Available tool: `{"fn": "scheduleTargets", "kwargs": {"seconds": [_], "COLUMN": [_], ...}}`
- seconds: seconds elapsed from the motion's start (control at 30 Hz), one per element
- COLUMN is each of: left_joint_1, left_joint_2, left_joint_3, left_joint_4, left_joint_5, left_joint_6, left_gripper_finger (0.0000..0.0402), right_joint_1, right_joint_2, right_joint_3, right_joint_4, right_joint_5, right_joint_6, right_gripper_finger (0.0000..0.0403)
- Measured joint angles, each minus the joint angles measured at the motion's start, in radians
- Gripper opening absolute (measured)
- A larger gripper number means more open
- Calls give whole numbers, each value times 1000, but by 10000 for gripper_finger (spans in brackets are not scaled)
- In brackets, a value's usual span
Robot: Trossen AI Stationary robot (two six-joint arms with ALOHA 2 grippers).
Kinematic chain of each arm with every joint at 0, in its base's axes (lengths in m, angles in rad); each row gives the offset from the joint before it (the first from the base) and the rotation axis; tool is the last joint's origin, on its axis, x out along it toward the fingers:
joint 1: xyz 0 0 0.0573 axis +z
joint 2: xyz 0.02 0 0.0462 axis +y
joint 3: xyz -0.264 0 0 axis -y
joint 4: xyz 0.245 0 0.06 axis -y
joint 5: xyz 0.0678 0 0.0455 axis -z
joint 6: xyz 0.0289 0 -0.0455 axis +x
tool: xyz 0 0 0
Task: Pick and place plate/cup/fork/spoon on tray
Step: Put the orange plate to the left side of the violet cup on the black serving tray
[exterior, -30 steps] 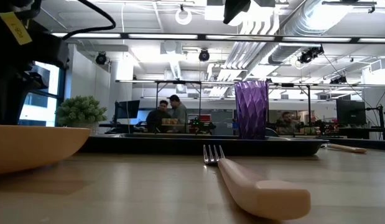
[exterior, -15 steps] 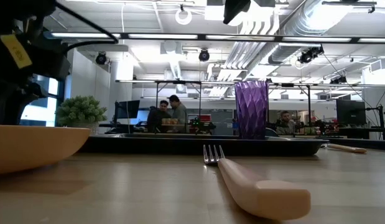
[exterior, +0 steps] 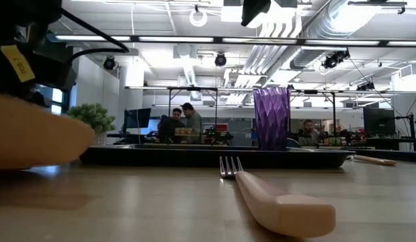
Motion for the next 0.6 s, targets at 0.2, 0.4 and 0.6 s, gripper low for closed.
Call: {"fn": "scheduleTargets", "kwargs": {"seconds": [0.2, 0.4, 0.6], "left_joint_1": [0, 3, 8], "left_joint_2": [-18, -21, -56], "left_joint_3": [0, -1, 2], "left_joint_4": [0, 11, 11], "left_joint_5": [2, 27, 34], "left_joint_6": [0, -6, -36], "left_gripper_finger": [16, 8, 4], "right_joint_1": [0, 0, 0], "right_joint_2": [0, 0, 0], "right_joint_3": [0, 0, 0], "right_joint_4": [0, 0, 0], "right_joint_5": [1, 1, 1], "right_joint_6": [0, 0, 0], "right_gripper_finger": [119, 119, 119]}}
